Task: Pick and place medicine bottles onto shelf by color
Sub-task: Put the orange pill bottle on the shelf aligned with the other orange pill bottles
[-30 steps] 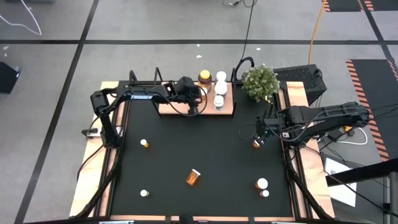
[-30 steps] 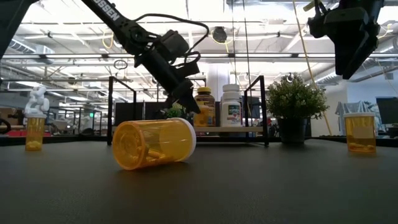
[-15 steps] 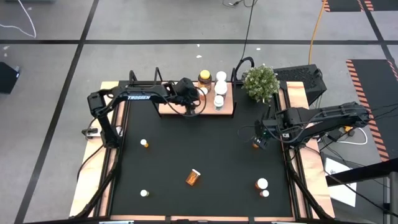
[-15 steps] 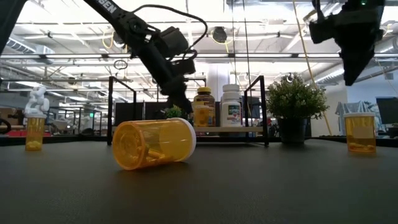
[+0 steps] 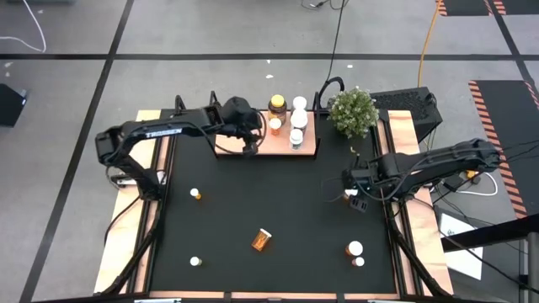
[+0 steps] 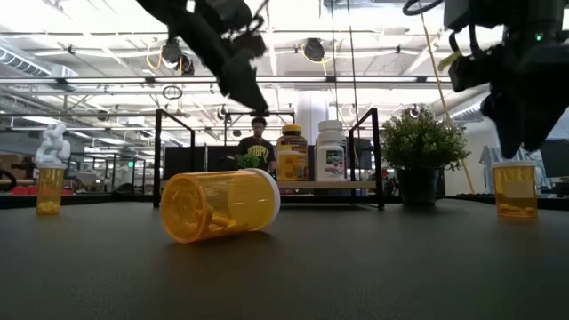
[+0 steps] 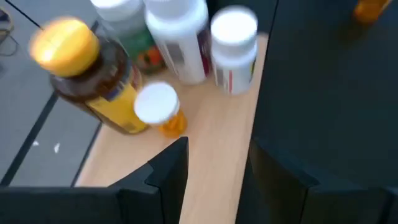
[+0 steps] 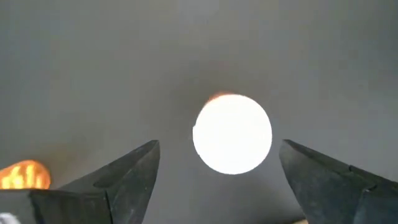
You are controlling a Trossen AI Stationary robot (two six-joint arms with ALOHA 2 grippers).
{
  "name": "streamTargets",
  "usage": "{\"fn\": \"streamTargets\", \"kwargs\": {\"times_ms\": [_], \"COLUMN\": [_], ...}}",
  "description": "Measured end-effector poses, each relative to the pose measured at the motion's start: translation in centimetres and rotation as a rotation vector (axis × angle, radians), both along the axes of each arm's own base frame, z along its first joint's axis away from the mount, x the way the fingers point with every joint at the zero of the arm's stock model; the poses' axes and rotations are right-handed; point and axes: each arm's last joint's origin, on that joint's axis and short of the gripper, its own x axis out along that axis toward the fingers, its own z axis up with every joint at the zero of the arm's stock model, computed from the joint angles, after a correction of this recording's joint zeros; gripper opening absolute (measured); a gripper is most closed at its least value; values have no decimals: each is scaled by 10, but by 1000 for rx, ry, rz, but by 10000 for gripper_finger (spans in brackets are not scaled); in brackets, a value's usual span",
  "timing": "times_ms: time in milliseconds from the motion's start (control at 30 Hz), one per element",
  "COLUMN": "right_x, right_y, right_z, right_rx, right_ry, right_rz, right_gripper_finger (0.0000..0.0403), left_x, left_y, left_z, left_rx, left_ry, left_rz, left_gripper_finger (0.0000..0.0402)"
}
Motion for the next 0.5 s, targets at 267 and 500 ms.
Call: {"fn": "streamTargets", "kwargs": {"times_ms": [267,500], "right_x": [-1,-1], "right_y": [-6,-6], "right_z": [-16,-27], "right_rx": [-38,-14], "right_ry": [6,-22], "right_rz": [-81,-204], "right_gripper_finger": [323,294], "left_x": [-10,-6], "left_y": [-25,-35], "left_z": [42,50], "left_rx": [24,114], "left_ry": [-196,-238], "left_rz": [-22,-49], "left_gripper_finger": [172,172]}}
